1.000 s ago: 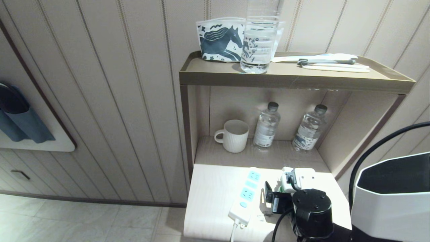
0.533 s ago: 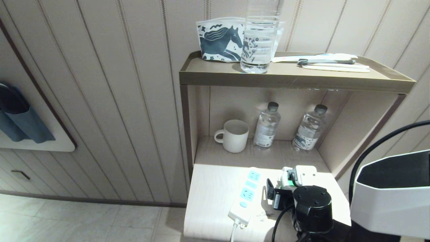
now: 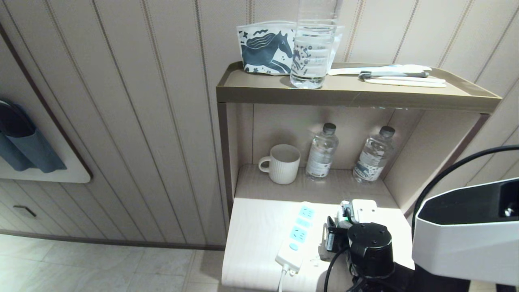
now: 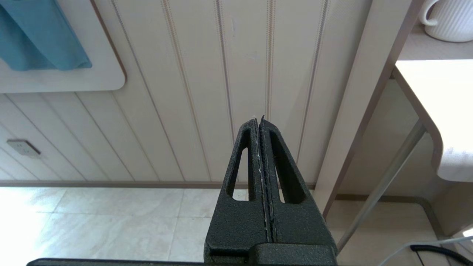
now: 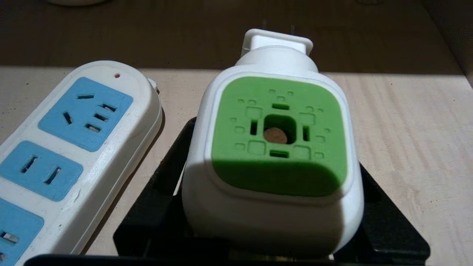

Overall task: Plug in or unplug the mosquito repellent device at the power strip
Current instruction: Insert the plug into the socket

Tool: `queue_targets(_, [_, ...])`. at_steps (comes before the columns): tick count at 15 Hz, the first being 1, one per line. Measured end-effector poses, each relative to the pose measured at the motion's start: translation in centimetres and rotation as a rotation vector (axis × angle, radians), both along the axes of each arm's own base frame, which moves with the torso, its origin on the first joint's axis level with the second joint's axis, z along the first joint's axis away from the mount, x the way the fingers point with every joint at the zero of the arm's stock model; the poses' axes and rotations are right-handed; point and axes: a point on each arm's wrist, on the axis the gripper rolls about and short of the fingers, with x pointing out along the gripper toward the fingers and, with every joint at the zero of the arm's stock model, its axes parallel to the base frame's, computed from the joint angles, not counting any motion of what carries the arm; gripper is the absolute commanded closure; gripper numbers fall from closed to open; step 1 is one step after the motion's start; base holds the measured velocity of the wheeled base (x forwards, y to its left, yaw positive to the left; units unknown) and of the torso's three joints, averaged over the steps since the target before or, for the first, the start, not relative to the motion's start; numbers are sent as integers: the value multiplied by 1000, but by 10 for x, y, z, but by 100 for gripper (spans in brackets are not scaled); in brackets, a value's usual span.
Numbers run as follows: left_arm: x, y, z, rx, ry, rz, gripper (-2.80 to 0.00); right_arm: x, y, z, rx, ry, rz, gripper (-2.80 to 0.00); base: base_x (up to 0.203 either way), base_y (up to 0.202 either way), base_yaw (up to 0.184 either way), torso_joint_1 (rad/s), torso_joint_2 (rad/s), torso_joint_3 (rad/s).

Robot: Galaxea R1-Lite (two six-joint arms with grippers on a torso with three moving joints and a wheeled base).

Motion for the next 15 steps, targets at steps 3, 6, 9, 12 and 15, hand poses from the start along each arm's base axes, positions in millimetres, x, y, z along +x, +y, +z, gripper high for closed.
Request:
queue_targets(3, [0,0,0,0,-1,1,0,3,0,0,3,-4,-7,0,0,0,0,0,0,0])
queue_targets(6, [0,0,0,0,-1,0,0,5,0,0,5,-7,-11,0,0,0,0,0,0,0])
queue_targets(9, [0,0,0,0,0,0,0,4,-2,6,-6,-18,-5,0,0,0,0,0,0,0])
queue_targets(12, [0,0,0,0,0,1,0,-3,-4,31,-15,-72,28,0,0,0,0,0,0,0])
queue_targets(15, [0,0,0,0,0,1,0,-13,-11,51,-82,-10,59,0,0,0,0,0,0,0])
